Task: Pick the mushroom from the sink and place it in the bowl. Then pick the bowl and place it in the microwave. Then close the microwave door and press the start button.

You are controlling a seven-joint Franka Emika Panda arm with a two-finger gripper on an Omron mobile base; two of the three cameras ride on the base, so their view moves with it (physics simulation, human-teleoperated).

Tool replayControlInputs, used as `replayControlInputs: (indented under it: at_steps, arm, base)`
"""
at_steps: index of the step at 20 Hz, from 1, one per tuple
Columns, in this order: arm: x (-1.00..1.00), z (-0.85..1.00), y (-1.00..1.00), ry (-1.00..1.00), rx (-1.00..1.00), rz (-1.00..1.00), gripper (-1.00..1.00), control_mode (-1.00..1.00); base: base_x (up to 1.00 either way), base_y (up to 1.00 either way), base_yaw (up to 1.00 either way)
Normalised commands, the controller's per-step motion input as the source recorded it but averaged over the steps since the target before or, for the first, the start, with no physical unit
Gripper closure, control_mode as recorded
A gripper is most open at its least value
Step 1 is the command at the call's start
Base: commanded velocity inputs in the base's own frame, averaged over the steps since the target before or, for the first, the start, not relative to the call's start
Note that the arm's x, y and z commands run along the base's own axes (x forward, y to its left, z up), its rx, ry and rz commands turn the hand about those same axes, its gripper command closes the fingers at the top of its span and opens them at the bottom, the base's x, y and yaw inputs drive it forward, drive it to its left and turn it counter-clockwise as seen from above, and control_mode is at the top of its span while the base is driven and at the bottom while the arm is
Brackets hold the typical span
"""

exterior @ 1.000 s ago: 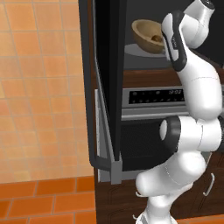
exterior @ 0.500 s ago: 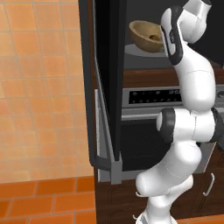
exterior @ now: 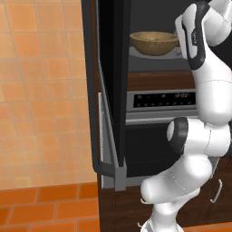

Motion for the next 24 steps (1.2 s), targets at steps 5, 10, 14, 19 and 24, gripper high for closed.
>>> replayControlInputs:
  at_steps: [5,10,14,19,24]
  arm:
    - [-0.97,-0.17,-0.17,-0.2,0.0,0.02,-1.0,-1.0]
    - [-1.0,-0.46,-0.02,-0.16,-0.01,0.0,-1.0,-1.0]
    - [-0.56,-0.43,0.06,-0.02,-0.07,0.0,-1.0,-1.0]
    - [-0.14,-0.38,0.06,0.01,-0.21,-0.01,-1.0,-1.0]
    - [-0.3,-0.56,0.22,-0.01,-0.41,-0.06,-1.0,-1.0]
  base:
    - [0.0,0.0,0.0]
    - [0.0,0.0,0.0]
    - [0.0,0.0,0.0]
    - [0.0,0.0,0.0]
    - [0.0,0.0,0.0]
